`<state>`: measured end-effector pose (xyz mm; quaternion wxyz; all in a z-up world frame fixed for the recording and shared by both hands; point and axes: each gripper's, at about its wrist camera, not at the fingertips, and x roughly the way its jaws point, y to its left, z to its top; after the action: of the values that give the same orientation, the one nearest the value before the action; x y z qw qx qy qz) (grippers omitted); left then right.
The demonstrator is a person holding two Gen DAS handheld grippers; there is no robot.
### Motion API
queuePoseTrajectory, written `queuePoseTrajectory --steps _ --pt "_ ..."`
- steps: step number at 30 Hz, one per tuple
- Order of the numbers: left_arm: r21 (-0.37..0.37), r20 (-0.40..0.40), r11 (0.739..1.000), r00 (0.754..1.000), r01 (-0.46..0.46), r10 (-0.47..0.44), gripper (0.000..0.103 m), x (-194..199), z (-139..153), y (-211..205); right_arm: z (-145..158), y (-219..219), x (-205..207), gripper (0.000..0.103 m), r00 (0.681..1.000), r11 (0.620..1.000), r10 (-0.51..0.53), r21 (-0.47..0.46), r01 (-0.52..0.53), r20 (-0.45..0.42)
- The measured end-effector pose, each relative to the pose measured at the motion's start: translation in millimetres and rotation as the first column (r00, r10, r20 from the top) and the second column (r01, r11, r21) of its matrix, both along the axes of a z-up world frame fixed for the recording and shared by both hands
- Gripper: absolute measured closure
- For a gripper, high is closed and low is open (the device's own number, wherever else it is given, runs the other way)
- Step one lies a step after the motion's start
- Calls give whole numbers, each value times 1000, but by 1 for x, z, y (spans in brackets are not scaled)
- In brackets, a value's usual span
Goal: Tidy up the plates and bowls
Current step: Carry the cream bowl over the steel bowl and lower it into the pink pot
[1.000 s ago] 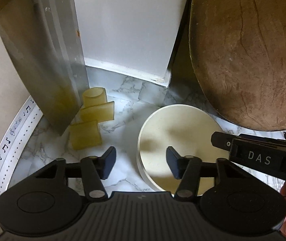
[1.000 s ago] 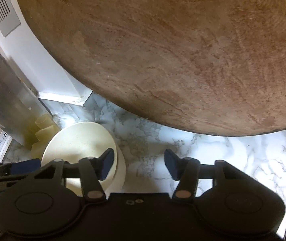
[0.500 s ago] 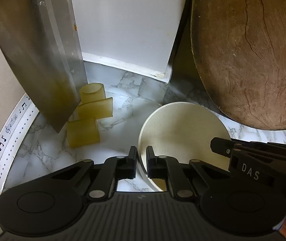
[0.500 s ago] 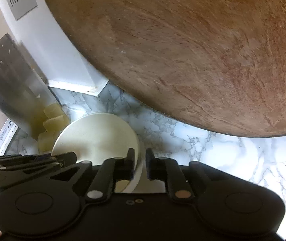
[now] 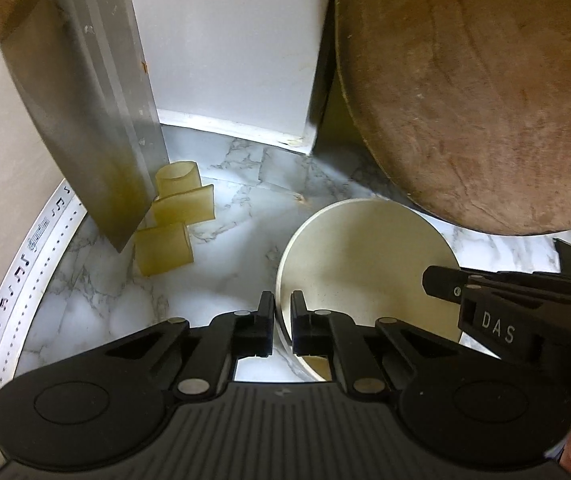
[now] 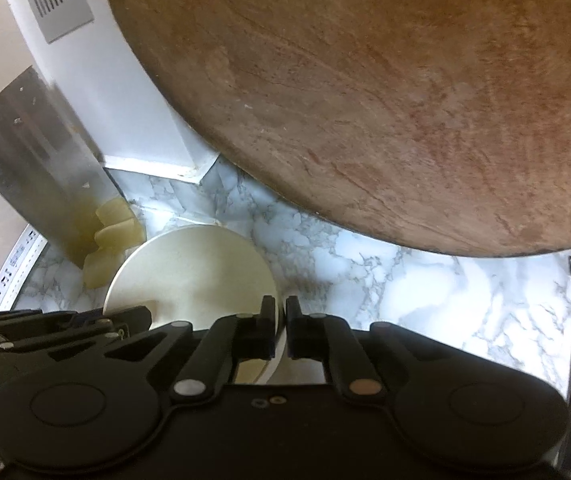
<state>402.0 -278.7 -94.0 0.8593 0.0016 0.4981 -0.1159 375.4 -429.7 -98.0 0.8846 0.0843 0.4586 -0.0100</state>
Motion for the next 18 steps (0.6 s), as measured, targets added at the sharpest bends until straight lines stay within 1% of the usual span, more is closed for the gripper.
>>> queuePoseTrajectory --steps 7,18 --pt "-8 18 1000 1000 23 -22 96 -28 25 -1 23 3 -27 96 1000 1000 -15 -20 16 26" --pt "-13 44 998 997 67 -66 96 -81 67 7 59 13 -85 96 998 999 -33 -23 35 59"
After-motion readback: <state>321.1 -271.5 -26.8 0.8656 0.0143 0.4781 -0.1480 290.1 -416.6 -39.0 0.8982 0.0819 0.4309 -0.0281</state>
